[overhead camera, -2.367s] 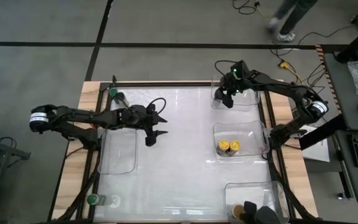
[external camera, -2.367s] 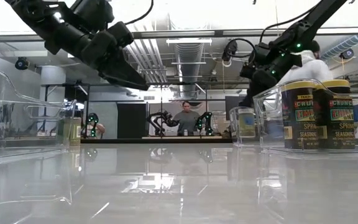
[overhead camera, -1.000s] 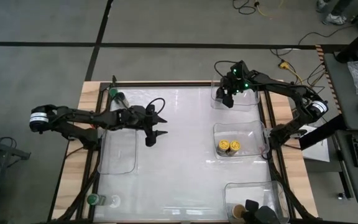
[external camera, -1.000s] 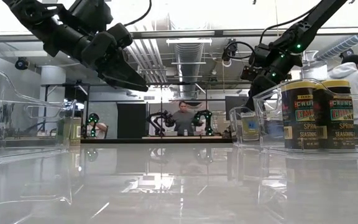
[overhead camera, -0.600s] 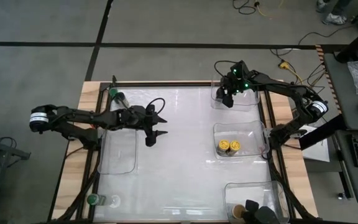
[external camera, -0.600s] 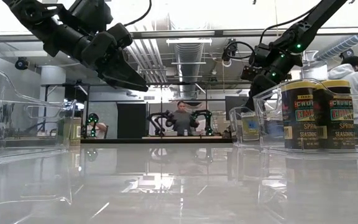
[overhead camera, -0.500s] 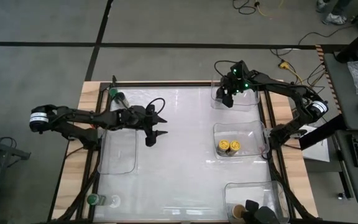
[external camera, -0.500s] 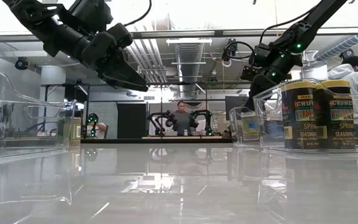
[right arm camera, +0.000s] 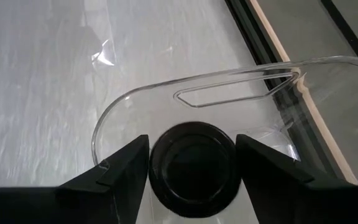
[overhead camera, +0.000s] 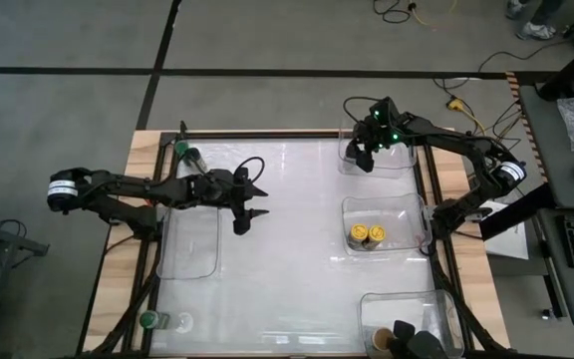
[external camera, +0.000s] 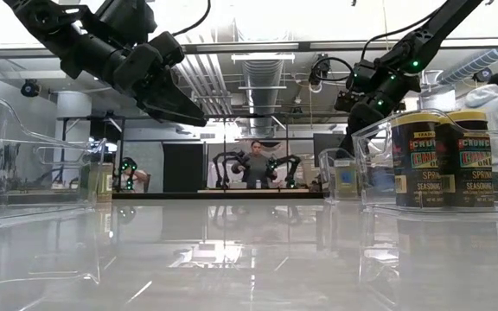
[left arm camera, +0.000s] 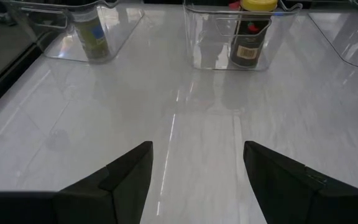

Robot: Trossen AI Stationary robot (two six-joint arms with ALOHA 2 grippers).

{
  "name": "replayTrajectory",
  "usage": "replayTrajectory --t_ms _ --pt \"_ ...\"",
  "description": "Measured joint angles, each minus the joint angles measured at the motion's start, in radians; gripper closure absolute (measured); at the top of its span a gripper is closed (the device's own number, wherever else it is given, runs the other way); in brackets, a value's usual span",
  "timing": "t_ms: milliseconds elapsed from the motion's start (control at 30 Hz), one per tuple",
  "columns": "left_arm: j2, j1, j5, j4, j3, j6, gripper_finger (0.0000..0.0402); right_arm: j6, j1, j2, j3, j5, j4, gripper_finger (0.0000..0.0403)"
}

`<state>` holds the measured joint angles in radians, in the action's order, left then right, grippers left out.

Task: Sort spices by type
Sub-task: Put the right black seasoning bottle into the top right transparent bin

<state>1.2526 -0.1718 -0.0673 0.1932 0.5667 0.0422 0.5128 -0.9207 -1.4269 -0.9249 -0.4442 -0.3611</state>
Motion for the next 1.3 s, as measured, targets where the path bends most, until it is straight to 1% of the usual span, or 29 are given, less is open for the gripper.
replayTrajectory --t_ms 267,467,633,767,867,967,1200,1300 --pt "0.0 0.0 0.0 0.001 0.0 0.0 0.0166 -0.022 0.0 0.0 -0.002 0.002 0.004 0.0177" --pt "0.0 0.0 0.0 0.002 0.0 0.0 0.0166 -0.023 0.0 0.007 -0.002 0.006 0.003 0.0162" --pt "0.0 0.0 0.0 0.002 0.0 0.0 0.0166 -0.025 0.0 0.036 -0.002 0.026 -0.002 0.0148" --pt "0.0 0.0 0.0 0.008 0.0 0.0 0.0166 -0.08 0.0 0.062 -0.002 0.034 -0.001 0.0138" --pt "0.0 0.0 0.0 0.016 0.0 0.002 0.0166 -0.154 0.013 0.069 -0.002 0.122 0.0 0.0136" --pt "0.0 0.0 0.001 0.021 0.0 0.008 0.0166 -0.181 0.042 0.072 -0.002 0.212 -0.001 0.0142" --pt "0.0 0.0 0.001 0.024 0.002 0.018 0.0166 -0.206 0.145 0.072 -0.025 0.309 -0.009 0.0153" --pt "0.0 0.0 0.001 0.026 0.005 0.023 0.0166 -0.207 0.169 0.071 -0.066 0.32 -0.034 0.015"
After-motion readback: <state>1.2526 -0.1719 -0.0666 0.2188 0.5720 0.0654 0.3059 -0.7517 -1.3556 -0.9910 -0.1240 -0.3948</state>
